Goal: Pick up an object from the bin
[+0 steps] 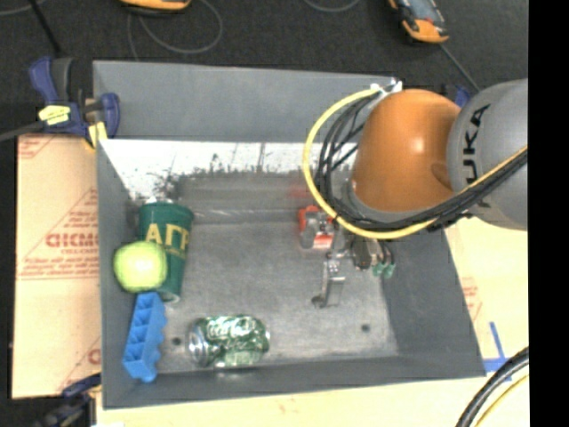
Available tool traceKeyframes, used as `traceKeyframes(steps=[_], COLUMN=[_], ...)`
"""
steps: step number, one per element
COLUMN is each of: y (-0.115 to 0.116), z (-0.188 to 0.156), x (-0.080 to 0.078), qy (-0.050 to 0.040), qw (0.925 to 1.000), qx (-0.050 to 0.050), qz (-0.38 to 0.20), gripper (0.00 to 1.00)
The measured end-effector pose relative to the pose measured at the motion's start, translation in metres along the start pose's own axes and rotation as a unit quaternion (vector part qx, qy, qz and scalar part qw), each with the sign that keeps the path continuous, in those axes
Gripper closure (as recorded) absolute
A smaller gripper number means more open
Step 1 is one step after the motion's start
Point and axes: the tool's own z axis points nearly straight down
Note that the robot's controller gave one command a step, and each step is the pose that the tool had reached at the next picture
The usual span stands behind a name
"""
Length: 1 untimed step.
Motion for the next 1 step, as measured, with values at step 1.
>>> traceKeyframes(steps=[1], y=[0.0], z=[-0.0043], x=[-0.0007], qy=[-0.0034], qw=[1.0], qx=[0.0], qz=[0.0], gripper=[0.0])
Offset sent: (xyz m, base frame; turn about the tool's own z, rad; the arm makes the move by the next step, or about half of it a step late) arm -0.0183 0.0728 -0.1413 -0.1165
